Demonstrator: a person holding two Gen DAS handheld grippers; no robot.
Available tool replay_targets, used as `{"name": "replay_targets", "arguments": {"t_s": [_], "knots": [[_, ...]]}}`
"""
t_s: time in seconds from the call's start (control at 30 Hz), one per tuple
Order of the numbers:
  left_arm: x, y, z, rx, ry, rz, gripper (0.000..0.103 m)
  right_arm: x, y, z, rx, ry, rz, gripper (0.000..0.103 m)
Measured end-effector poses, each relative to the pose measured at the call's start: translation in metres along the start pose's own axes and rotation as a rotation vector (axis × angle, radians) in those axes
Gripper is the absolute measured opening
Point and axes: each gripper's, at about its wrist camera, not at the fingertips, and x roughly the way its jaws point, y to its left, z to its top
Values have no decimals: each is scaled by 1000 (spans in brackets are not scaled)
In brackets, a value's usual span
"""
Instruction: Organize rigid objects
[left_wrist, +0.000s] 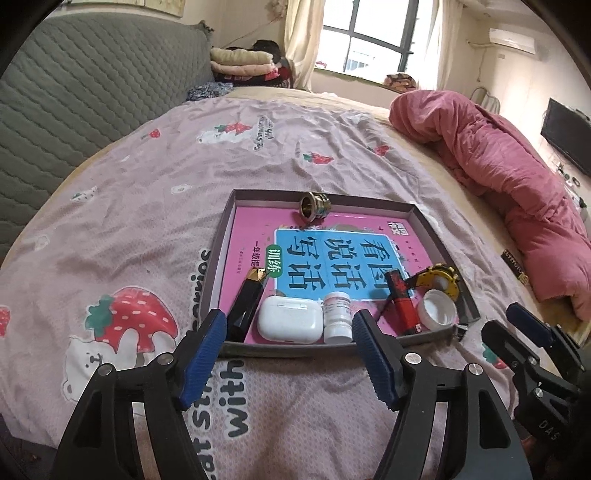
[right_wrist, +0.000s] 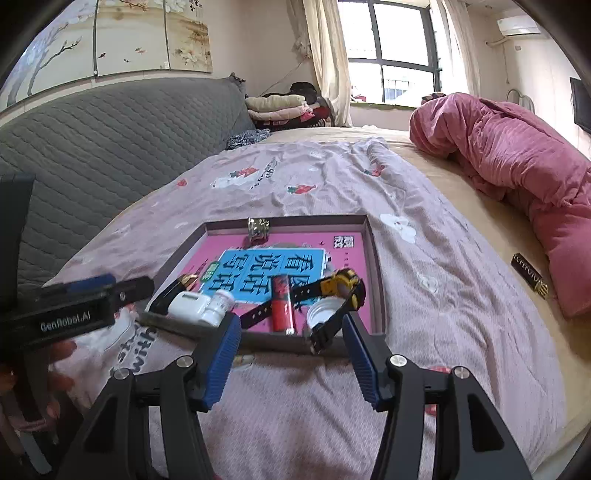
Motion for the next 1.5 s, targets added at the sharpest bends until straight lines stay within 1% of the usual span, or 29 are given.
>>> {"name": "replay_targets", "arguments": {"t_s": [0.1, 0.13, 0.17, 0.2, 0.33, 0.57, 0.73, 0.9, 0.97, 1.07, 1.27, 1.5], "knots": [[-8, -1, 0, 9, -14, -4, 73, -6, 6, -5, -16, 6, -8, 57], [-9, -1, 0, 10, -15, -3, 74, -8, 8, -6, -21, 6, -12, 57], [-12, 0, -1, 14, -19, -1, 78, -9, 9, -8, -23, 7, -14, 57], [-14, 0, -2, 15, -24, 4, 78, -12, 11, -10, -23, 9, -13, 57], [-23, 3, -7, 10, -19, 9, 78, -16, 13, -16, -23, 20, -28, 57], [-36, 2, -26, 11, 2, 17, 78, -24, 15, -23, -19, 34, -42, 57], [-44, -2, -38, 2, -5, 38, 78, -28, 14, -26, -10, 42, -38, 57], [-50, -5, -49, 5, 8, 31, 78, -34, 13, -32, -4, 40, -42, 57], [-51, -6, -50, -2, 20, 27, 78, -36, 14, -32, -6, 40, -42, 57], [-54, -10, -53, 17, 19, 31, 78, -39, 15, -34, -8, 35, -56, 57], [-64, -15, -59, 32, 19, 11, 78, -43, 16, -36, -17, 19, -61, 57], [-61, -12, -61, 20, 8, 28, 78, -36, 19, -39, -55, 16, -91, 57]]}}
